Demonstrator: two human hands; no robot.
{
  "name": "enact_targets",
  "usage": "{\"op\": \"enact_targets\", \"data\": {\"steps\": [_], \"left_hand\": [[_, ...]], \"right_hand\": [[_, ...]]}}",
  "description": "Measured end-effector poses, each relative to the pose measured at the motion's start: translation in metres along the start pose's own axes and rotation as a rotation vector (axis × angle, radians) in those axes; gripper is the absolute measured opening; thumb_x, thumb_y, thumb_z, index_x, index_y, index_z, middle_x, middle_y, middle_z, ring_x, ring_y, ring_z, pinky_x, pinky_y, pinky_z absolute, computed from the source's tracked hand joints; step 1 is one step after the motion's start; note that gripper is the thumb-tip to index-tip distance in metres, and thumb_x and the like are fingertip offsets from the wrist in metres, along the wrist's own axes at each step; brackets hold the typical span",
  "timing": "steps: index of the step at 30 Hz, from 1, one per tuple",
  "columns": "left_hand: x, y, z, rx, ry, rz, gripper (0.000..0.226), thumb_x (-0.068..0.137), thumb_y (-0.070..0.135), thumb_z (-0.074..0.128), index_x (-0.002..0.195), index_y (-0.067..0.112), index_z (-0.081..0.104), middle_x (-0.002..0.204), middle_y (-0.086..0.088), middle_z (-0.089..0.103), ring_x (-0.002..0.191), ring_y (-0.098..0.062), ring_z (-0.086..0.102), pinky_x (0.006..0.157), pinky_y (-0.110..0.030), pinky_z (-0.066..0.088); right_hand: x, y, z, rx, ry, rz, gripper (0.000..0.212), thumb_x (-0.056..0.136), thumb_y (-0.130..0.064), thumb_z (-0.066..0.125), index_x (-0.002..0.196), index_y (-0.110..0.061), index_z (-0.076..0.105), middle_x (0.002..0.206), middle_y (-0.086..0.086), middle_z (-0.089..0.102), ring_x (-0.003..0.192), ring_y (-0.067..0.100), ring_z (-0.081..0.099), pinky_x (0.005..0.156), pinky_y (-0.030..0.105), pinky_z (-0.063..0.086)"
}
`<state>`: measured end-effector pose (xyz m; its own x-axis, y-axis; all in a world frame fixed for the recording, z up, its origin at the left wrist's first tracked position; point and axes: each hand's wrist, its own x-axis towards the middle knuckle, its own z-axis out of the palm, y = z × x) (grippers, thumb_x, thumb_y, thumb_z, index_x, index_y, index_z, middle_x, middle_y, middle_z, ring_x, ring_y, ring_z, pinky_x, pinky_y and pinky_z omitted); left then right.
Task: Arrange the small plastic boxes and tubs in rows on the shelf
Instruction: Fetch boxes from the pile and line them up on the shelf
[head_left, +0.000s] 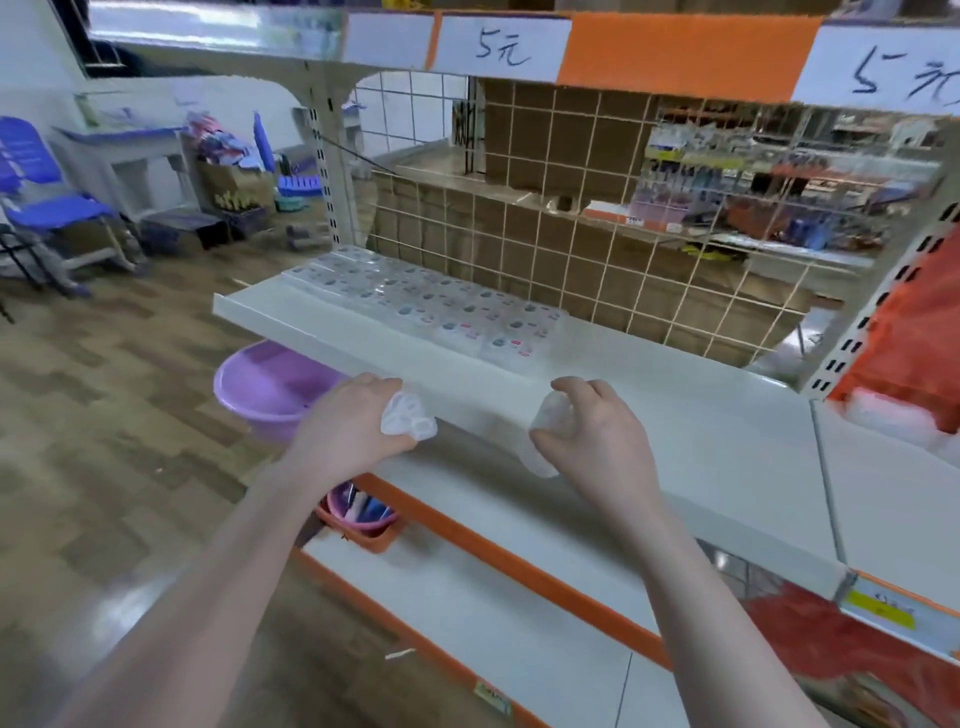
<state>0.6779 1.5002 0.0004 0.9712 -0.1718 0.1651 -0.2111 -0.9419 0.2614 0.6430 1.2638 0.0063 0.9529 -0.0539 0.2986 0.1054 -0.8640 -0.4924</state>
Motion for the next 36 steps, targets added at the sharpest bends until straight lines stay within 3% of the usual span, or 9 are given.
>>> {"op": "enact_targets", "data": {"steps": [12,19,24,30,36], "left_hand": [[0.079,-0.116,-0.003,0.068,-0.019,-0.018,0.073,0.075,0.046,0.069,0.136,0.014,0.046,0.126,-0.008,0.054,0.119,-0.027,0.048,0.096,-0.037,0.041],[0.141,-0.197,-0.021,0.104,-0.066,-0.008,0.071,0.078,0.046,0.068,0.139,0.019,0.043,0.129,-0.003,0.054,0.119,-0.021,0.049,0.093,-0.030,0.037],[0.175,-0.243,-0.033,0.035,-0.096,-0.014,0.070,0.075,0.040,0.071,0.137,0.019,0.045,0.122,-0.002,0.054,0.114,-0.021,0.050,0.082,-0.028,0.039],[0.223,-0.282,-0.032,0.040,-0.218,0.077,0.070,0.077,0.041,0.069,0.138,0.021,0.042,0.128,-0.001,0.051,0.122,-0.019,0.043,0.096,-0.030,0.039],[0.263,-0.320,-0.029,0.058,-0.365,0.260,0.065,0.083,0.041,0.064,0.140,0.019,0.041,0.140,-0.002,0.045,0.128,-0.017,0.039,0.099,-0.026,0.032]], "right_hand": [[0.091,-0.072,0.087,0.015,-0.029,-0.049,0.053,0.079,-0.027,0.065,0.129,-0.022,0.050,0.125,0.002,0.052,0.111,0.025,0.050,0.082,0.029,0.040],[0.172,-0.124,0.143,-0.011,-0.038,-0.028,0.055,0.079,-0.029,0.067,0.130,-0.024,0.050,0.127,0.004,0.052,0.106,0.026,0.055,0.075,0.029,0.039],[0.203,-0.157,0.174,-0.005,-0.075,-0.022,0.054,0.077,-0.028,0.067,0.128,-0.025,0.051,0.127,0.002,0.052,0.109,0.026,0.053,0.080,0.031,0.041],[0.221,-0.184,0.200,-0.042,-0.071,0.054,0.055,0.079,-0.031,0.066,0.131,-0.026,0.050,0.126,0.000,0.053,0.115,0.022,0.048,0.084,0.030,0.039],[0.229,-0.217,0.222,-0.075,0.016,0.200,0.054,0.078,-0.030,0.069,0.129,-0.024,0.052,0.127,0.001,0.054,0.112,0.021,0.051,0.086,0.027,0.034]]}}
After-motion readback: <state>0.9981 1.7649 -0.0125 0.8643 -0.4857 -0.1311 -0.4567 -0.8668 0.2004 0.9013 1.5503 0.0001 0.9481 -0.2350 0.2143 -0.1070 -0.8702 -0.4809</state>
